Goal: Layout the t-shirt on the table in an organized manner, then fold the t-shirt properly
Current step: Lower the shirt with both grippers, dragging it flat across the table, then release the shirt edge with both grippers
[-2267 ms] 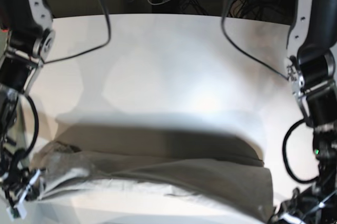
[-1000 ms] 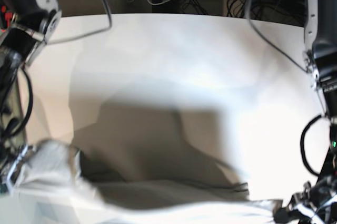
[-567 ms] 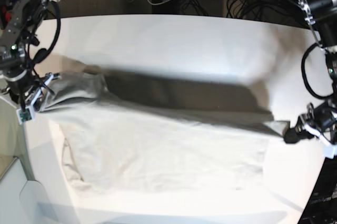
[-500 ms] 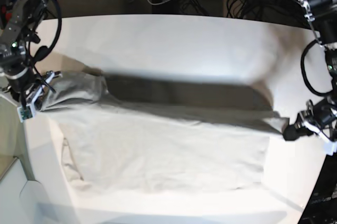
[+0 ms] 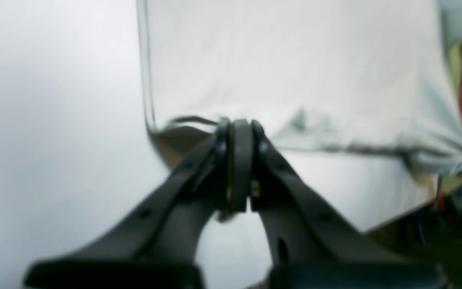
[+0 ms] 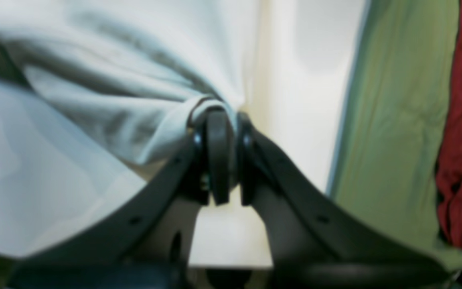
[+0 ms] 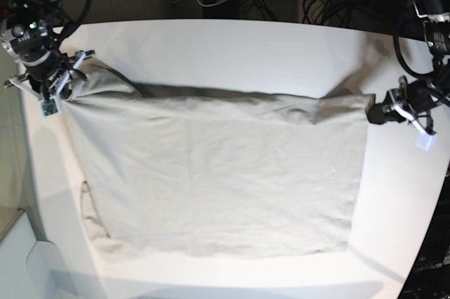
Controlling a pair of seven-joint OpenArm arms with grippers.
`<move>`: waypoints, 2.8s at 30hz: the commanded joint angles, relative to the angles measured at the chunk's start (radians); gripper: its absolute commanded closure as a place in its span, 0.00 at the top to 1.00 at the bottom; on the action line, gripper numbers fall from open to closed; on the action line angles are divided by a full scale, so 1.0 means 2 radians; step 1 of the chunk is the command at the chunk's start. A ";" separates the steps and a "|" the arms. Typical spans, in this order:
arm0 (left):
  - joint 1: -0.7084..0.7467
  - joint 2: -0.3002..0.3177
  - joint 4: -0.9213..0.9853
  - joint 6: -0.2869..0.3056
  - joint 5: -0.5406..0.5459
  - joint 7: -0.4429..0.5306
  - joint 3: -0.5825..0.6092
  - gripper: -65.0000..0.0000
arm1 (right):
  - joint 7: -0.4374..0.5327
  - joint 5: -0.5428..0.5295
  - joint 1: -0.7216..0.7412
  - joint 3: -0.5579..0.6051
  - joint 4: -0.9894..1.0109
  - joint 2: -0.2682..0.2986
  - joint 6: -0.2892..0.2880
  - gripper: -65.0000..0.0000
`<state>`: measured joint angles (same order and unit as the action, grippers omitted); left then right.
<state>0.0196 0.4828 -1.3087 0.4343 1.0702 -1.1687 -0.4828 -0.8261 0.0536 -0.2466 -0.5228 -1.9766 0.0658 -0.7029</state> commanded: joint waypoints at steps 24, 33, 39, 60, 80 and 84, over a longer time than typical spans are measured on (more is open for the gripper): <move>0.058 0.028 -0.007 0.002 0.010 -0.015 -0.037 0.01 | 0.001 -0.003 -0.031 -0.019 -0.006 -0.011 0.002 0.02; 0.079 0.029 -0.008 0.003 0.011 -0.017 -0.043 0.02 | 0.001 -0.003 -0.032 -0.004 -0.006 -0.011 0.002 0.34; 0.090 0.028 -0.008 0.003 0.014 -0.017 -0.044 0.06 | 0.001 -0.003 -0.032 -0.004 -0.006 -0.011 0.002 0.51; 0.090 0.026 -0.001 0.003 0.012 -0.013 -0.149 0.58 | 0.005 -0.003 -0.014 -0.035 -0.008 -0.003 0.002 0.52; -0.148 -0.182 0.000 0.001 -0.170 -0.010 -0.168 0.50 | 0.005 0.040 0.188 0.055 0.139 -0.003 0.002 0.43; -0.188 -0.207 0.033 0.002 -0.261 -0.004 -0.130 0.19 | 0.005 0.044 0.247 0.053 0.228 0.008 0.002 0.18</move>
<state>-0.3267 0.0517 -1.2240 0.4324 0.5137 -1.1999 -0.7422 -0.8406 0.1513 0.2253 -0.4149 -1.4940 0.0681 -0.7029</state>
